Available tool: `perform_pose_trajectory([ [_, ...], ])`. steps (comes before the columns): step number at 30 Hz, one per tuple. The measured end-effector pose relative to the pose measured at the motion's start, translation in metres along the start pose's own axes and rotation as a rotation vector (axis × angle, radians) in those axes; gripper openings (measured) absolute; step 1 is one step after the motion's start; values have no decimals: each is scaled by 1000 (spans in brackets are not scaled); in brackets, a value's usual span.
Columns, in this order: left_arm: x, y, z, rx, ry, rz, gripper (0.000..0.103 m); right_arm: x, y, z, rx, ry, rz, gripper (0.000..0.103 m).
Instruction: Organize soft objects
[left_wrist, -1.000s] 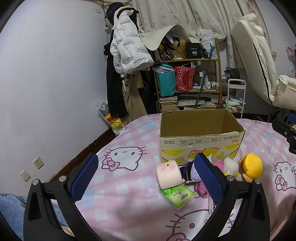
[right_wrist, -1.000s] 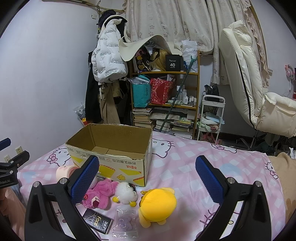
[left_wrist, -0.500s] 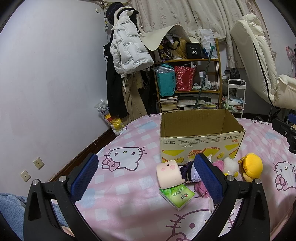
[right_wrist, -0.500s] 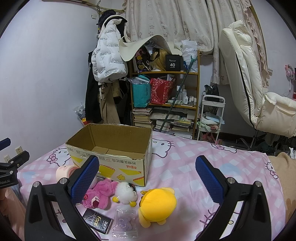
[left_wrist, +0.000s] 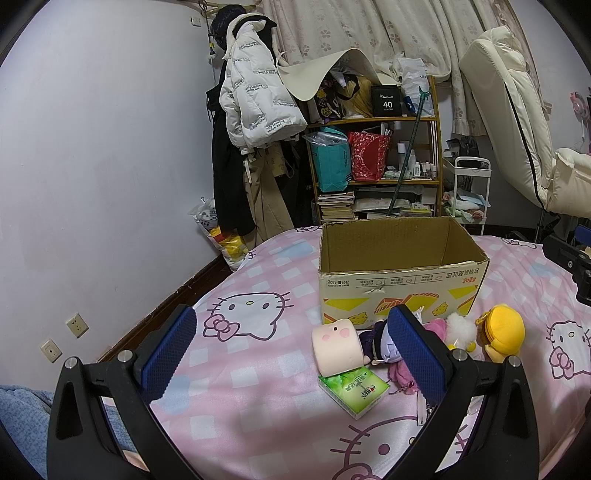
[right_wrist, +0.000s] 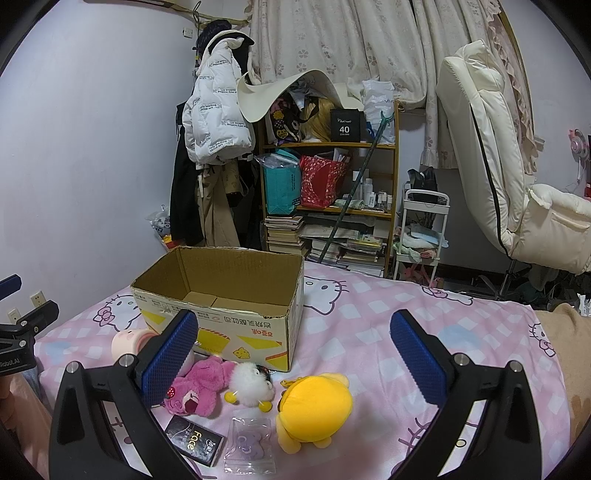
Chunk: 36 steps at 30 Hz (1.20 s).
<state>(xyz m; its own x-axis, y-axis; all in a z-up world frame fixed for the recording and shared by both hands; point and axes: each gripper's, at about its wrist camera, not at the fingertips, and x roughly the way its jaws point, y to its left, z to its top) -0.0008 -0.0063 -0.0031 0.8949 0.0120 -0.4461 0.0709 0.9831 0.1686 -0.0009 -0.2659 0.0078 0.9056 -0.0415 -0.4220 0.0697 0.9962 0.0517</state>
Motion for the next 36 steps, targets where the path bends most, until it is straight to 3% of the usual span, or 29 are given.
perform_pose_trajectory([
  [19,18,-1,13,22,39,-19,102,4,-2,2,10,31,0,103],
  [36,104,-11,46,-2,212,-51,102,77,-32,6,113,222,20,103],
])
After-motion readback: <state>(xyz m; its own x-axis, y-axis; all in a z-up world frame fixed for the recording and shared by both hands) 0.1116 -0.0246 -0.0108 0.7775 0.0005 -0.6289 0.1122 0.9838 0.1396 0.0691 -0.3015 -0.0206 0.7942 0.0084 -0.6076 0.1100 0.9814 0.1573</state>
